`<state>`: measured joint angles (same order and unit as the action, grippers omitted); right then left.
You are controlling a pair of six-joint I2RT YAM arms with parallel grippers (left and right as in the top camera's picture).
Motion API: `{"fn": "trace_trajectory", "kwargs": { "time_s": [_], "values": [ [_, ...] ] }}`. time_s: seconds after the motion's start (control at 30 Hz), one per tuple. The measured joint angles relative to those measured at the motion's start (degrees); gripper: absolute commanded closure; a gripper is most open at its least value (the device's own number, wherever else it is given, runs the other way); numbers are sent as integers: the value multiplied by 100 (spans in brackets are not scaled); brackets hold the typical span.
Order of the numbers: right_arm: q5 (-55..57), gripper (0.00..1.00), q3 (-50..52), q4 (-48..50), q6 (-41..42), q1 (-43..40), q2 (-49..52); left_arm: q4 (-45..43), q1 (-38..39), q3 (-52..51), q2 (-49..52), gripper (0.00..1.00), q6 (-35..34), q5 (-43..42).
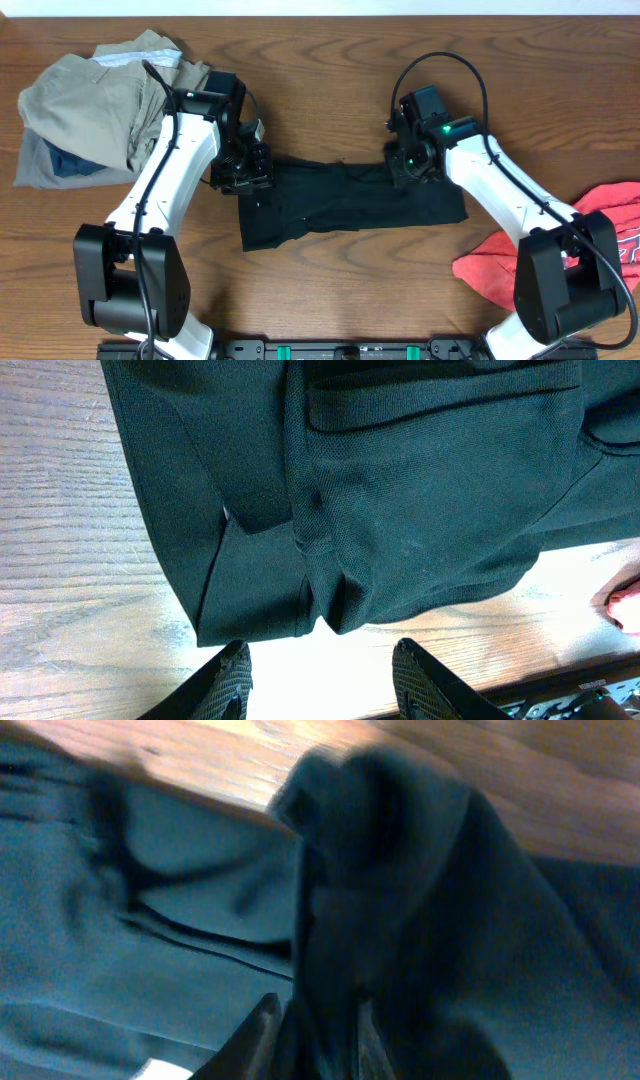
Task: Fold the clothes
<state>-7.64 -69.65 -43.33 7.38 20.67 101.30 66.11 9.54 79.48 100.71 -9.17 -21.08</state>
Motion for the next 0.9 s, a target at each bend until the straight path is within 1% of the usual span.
{"fn": "trace_trajectory", "kwargs": {
  "time_s": [0.03,0.1,0.13,0.2,0.3,0.33,0.4,0.57,0.63,0.7,0.8,0.9],
  "values": [
    [-146,45,0,35,26,20,0,2,0,0,0,52,0,0],
    [-365,42,0,46,28,33,0,2,0,0,0,52,0,0],
    [-452,43,0,44,31,37,0,2,0,0,0,52,2,0],
    [-588,49,0,35,4,37,0,2,0,0,0,52,2,0],
    [-686,49,0,33,-22,35,0,2,0,0,0,51,2,0],
    [-697,50,0,33,-24,31,0,2,0,0,0,47,2,2],
    [-678,50,0,31,-26,4,0,2,0,0,0,43,20,11],
    [-345,51,0,-35,-13,-85,0,2,0,0,0,39,15,153],
    [-236,51,0,-37,-13,-101,0,0,0,0,0,35,15,210],
    [-168,51,0,-92,-15,-96,0,0,0,0,0,35,15,256],
    [-118,51,2,-195,-15,-74,0,-44,0,-2,0,31,15,317],
    [-98,51,35,-175,-15,-46,0,-291,0,-79,0,29,13,345]
  ]
}}
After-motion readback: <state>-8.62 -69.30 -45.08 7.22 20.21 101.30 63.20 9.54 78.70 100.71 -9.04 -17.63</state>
